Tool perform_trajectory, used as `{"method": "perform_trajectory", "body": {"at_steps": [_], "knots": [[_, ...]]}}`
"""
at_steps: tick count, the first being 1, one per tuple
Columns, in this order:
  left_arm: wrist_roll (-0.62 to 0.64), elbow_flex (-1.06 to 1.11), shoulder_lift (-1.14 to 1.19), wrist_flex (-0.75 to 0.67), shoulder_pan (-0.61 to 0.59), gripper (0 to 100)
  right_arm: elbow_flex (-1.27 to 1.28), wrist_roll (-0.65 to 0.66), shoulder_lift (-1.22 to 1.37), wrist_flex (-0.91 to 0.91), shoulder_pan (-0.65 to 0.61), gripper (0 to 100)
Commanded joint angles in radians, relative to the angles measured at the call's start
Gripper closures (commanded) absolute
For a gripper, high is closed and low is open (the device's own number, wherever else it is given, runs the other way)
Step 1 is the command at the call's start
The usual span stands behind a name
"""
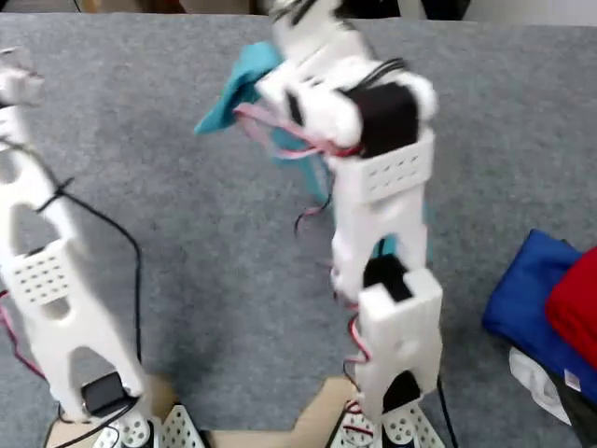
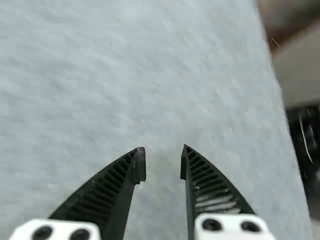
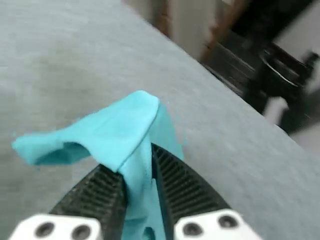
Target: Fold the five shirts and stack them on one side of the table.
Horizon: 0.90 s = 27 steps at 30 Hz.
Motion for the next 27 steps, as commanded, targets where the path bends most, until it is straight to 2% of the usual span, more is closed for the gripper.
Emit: {"method": "perform_trajectory", "body": {"at_steps": [1, 8, 11, 16, 20, 27], "knots": [[-0.012, -0.106, -0.016, 0.086, -0.124, 87, 0.048, -0.04, -0.191, 0.011, -0.159, 99.5], [-0.012, -0.189, -0.016, 0.21, -0.276, 87, 0.058, -0.04, -0.447, -0.052, -0.461, 99.5], [-0.012, -0.187, -0.016, 0.233, -0.285, 87, 0.061, -0.037, -0.504, -0.072, -0.518, 99.4], [-0.012, -0.126, -0.016, 0.236, -0.236, 87, 0.22, -0.037, -0.504, -0.048, -0.326, 99.4], [-0.012, -0.114, -0.016, 0.236, -0.184, 87, 0.51, -0.028, -0.475, -0.104, -0.17, 99.4], [-0.012, -0.109, -0.016, 0.236, -0.063, 87, 1.059, 0.15, -0.318, -0.494, 0.104, 99.4]]}}
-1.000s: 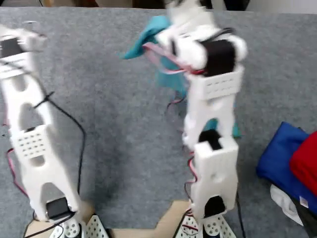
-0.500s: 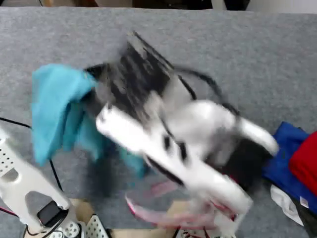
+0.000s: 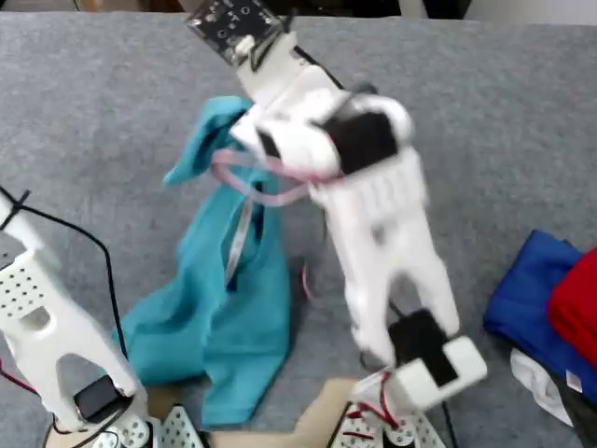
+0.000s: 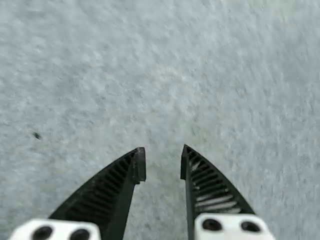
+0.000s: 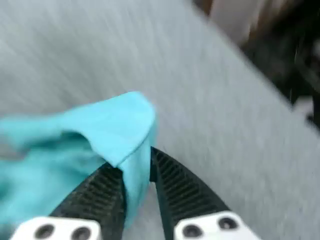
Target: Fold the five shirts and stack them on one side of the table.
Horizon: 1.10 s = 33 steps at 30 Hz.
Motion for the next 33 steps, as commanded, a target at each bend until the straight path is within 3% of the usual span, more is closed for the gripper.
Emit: {"method": "perform_trajectory", "body": {"at_steps": [1, 9, 14, 18, 25, 33], "knots": [[-0.006, -0.003, -0.016, 0.009, 0.072, 87, 0.242, 0.077, 0.048, -0.235, 0.148, 99.4], [-0.043, 0.011, -0.016, 0.011, 0.308, 87, 0.446, 0.198, 0.068, -0.408, 0.343, 99.4], [0.034, 0.181, -0.016, 0.011, 0.499, 87, 0.605, 0.285, 0.07, -0.514, 0.415, 99.4], [0.091, 0.356, -0.025, 0.011, 0.635, 87, 0.736, 0.284, 0.07, -0.669, 0.464, 99.4], [0.11, 0.626, -0.137, 0.012, 0.713, 85, 0.889, 0.133, 0.134, -0.971, 0.539, 99.4], [0.06, 0.98, -0.386, 0.008, 0.752, 84, 0.817, 0.16, 0.22, -0.974, 0.581, 99.4]]}}
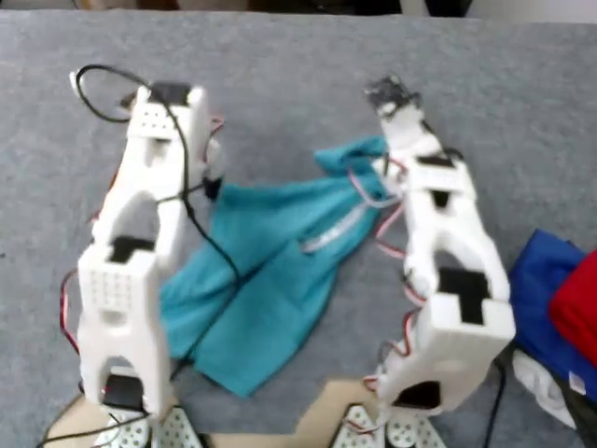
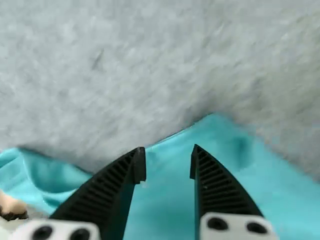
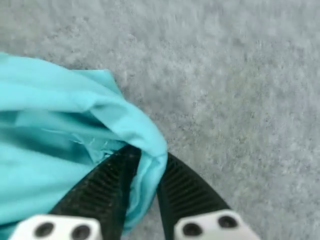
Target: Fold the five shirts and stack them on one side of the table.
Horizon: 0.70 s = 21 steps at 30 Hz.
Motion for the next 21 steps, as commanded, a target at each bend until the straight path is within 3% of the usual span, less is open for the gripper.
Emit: {"method": "perform_trajectory", "body": {"at_steps": [1, 6, 14, 21], "knots": [[-0.009, 0.049, -0.137, 0.009, 0.037, 84, -0.065, 0.006, 0.002, 0.003, 0.019, 99.4], [0.038, 0.008, -0.165, -0.112, 0.091, 84, -0.065, 0.011, 0.005, 0.003, 0.019, 99.4], [0.129, 0.112, -0.076, -0.64, 0.117, 84, -0.065, 0.012, 0.007, 0.008, 0.002, 99.4], [0.126, 0.054, 0.07, -0.707, 0.101, 84, -0.065, 0.012, 0.007, 0.008, 0.002, 99.4]]}}
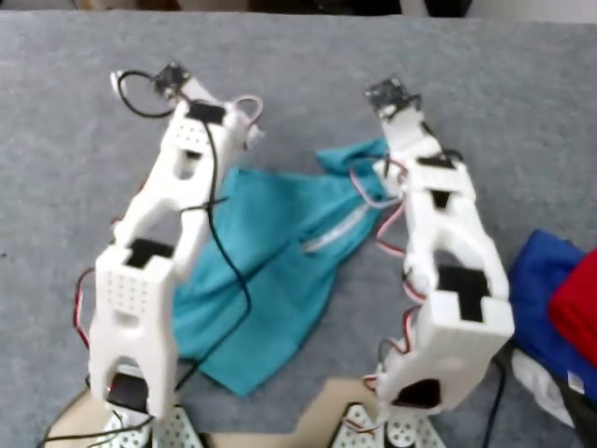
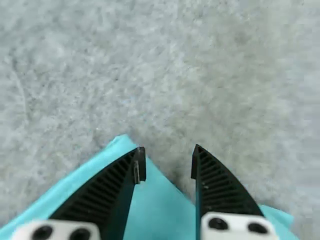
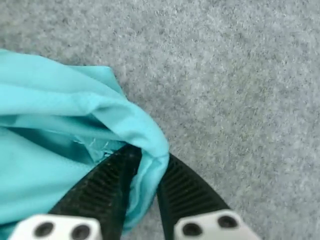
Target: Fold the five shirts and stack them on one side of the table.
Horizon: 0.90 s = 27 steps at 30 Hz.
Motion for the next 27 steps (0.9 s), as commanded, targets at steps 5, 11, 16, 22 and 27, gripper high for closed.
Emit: {"method": "perform_trajectory", "body": {"at_steps": [5, 11, 16, 22, 27], "knots": [[0.006, -0.072, 0.048, 0.014, -0.064, 83, -0.065, 0.012, -0.005, 0.008, 0.001, 99.4], [0.008, -0.121, 0.093, 0.071, -0.066, 83, -0.065, 0.012, -0.005, 0.008, 0.001, 99.4], [0.009, -0.203, 0.16, 0.077, -0.063, 84, -0.065, 0.012, -0.005, 0.008, 0.001, 99.4], [0.032, -0.27, 0.209, 0.078, -0.061, 84, -0.065, 0.012, -0.005, 0.008, 0.001, 99.4], [0.052, -0.278, 0.228, 0.152, -0.046, 88, -0.065, 0.012, -0.005, 0.006, 0.001, 99.4]]}}
